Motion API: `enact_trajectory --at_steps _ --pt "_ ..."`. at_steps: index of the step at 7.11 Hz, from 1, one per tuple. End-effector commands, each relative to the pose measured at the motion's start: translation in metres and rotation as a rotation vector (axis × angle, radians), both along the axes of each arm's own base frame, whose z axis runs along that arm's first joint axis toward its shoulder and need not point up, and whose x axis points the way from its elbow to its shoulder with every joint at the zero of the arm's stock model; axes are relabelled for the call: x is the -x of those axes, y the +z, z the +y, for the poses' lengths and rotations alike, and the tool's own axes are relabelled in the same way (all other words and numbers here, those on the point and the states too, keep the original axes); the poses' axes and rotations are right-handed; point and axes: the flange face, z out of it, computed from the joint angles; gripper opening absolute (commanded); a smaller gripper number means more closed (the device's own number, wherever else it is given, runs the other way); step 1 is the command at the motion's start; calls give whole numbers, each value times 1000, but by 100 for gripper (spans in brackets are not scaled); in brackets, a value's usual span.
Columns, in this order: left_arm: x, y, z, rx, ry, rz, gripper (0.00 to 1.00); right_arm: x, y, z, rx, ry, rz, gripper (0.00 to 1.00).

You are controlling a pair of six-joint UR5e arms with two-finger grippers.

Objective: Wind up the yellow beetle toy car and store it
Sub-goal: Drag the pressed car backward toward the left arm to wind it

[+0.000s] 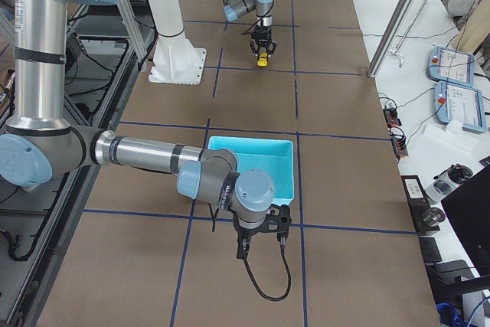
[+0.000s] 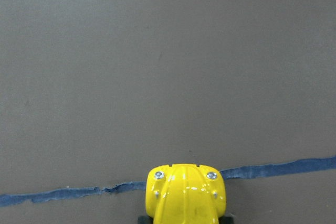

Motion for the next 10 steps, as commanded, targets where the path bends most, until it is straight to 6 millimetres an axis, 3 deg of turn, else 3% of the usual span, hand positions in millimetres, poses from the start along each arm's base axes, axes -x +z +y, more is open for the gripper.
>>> enact_trajectory --at_steps 1,3,4,10 --pt "-1 0 2 1 23 35 0 0 0 0 0 0 0 100" --pt "-7 10 1 2 53 65 0 0 1 0 2 0 0 100" --pt "-1 15 -8 19 72 75 0 0 1 0 2 0 1 100" --pt "-1 19 -9 64 62 67 0 0 0 0 0 0 1 100"
